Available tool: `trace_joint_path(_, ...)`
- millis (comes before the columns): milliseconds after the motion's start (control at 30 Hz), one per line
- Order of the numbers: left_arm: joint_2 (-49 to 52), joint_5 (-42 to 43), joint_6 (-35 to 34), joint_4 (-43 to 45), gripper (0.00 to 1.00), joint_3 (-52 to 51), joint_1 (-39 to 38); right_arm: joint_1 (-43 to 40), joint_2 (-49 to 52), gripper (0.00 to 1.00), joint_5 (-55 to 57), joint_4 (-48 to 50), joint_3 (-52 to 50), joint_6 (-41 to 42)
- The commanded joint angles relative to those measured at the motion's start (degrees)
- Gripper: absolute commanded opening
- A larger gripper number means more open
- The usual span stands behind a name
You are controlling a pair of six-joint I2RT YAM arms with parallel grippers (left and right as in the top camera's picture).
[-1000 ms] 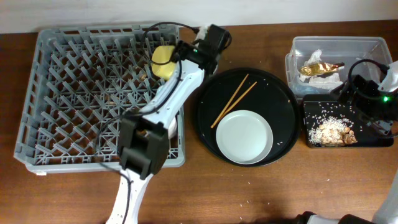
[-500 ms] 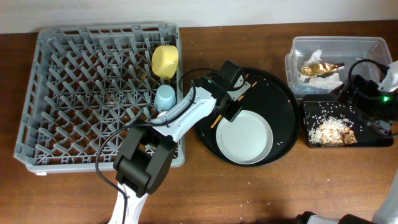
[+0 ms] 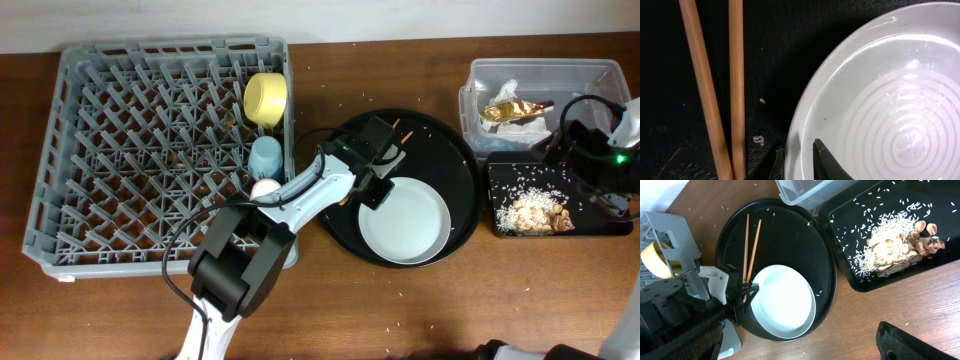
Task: Sort waste into correct bins and load items into the dishwasher rack
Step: 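Grasp the white plate edge with the left gripper and lift it, then stand the white plate upright in the rack with the left gripper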
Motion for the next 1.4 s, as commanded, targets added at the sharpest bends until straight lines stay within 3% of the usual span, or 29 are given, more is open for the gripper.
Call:
trace_joint_path(0,1.20,-0.66,0.07,0.39,0.19,-0.81,-1.20,-0.02,-0.55,0.98,0.72,0.00,0.07,-0.59)
trace_joint_path(167,2.86,-0.63,0.07,0.92,0.13,-0.81,-1.20,-0.02,-0.55,0.99,0.72,0.00,0.07,-0.59)
trace_joint_path(233,3.28,-0.59,0.07,1.40,0.00,-0.81,-1.20,0.00,-0.55,0.98,0.72,0.00,0.07,-0.59)
trace_joint_path(333,3.30,-0.59,0.04,-0.48,0.00,1.68,-1.20,-0.02,-0.55,0.98,0.74,0.00,0.07,-0.59)
trace_joint_path(433,0.61,-1.88,1.84,-9.33,0.00,12.87,-0.24,-0.02,-0.55,0.98,0.72,0.00,0.07,-0.59)
trace_joint_path(533,-7.56,-26.16,6.23,-17.99,0.00,27.39,2.56,-0.02,-0.55,0.99,0.72,0.00,0.07,-0.59)
trace_joint_path(633,-12.70,-52.76,6.75,-13.62,0.00,28.63,6.88,-0.02,-0.55,0.98,0.72,0.00,0.07,-0.59)
trace_joint_path(700,-12.57,-61.48,11.85,-7.50,0.00,28.61,14.34,-0.02,-0.55,0.98,0.72,0.00,0.07,-0.59)
trace_joint_path(767,-12.15,-61.51,11.93,-4.37,0.00,28.46,21.38,-0.02,-0.55,0.98,0.72,0.00,0.07,-0.59)
trace_joint_path(900,-6.91,-62.12,11.30,-0.37,0.00,28.46,28.39,-0.02,-0.55,0.99,0.72,0.00,0.07,-0.59)
trace_joint_path(1233,5.42,-62.14,11.32,1.25,0.00,28.46,28.72,-0.02,-0.55,0.99,0.72,0.00,0.07,-0.59)
trace_joint_path(1300,5.40,-69.24,13.16,3.23,0.00,28.46,28.74,-0.02,-0.55,0.98,0.72,0.00,0.07,-0.59)
trace_joint_path(1367,5.40,-71.10,15.17,3.76,0.00,28.46,28.72,-0.02,-0.55,0.98,0.74,0.00,0.07,-0.59)
